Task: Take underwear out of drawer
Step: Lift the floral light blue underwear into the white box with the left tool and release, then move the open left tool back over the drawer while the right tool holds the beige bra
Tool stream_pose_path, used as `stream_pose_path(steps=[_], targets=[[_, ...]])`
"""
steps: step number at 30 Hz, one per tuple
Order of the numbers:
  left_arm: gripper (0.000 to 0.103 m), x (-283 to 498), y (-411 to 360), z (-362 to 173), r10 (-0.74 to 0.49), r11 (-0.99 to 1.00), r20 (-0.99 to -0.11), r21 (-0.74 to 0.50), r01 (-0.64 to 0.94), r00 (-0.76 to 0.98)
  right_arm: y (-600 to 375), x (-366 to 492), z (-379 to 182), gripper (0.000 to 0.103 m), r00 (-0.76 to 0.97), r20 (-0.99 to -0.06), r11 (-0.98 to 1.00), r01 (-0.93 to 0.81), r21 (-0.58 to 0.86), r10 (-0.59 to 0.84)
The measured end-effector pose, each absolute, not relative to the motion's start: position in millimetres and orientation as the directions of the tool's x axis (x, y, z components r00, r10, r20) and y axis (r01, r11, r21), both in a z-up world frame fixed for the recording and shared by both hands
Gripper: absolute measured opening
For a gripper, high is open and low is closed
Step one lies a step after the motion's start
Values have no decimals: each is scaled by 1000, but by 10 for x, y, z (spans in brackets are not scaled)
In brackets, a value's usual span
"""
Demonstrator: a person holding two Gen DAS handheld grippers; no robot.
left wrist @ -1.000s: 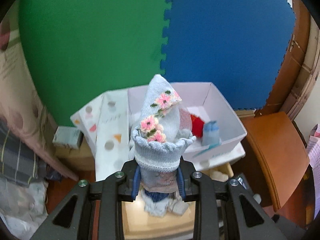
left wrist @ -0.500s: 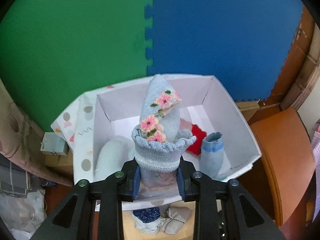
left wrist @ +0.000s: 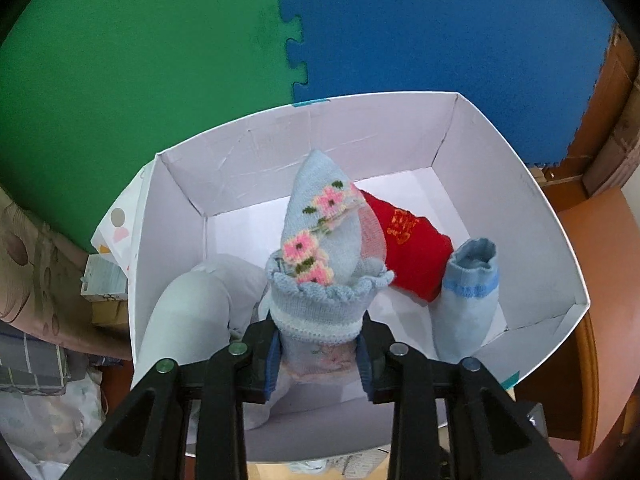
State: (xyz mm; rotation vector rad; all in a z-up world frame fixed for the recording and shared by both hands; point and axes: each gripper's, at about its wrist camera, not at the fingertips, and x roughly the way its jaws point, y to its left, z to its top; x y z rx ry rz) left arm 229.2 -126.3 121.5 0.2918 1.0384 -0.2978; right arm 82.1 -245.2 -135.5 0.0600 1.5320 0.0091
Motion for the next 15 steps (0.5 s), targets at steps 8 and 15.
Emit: stream_pose_path(steps=[8,15], targets=[[44,2216,-1313,1226,-104,910,-887,98,403,450,-2453,814,-1358,64,39,-998,999,33,43,42],[56,2129,-1298,1452,-140,904,-878,75,421,457,-2456,815,-1357,64,37,-998,999,33,42,41]])
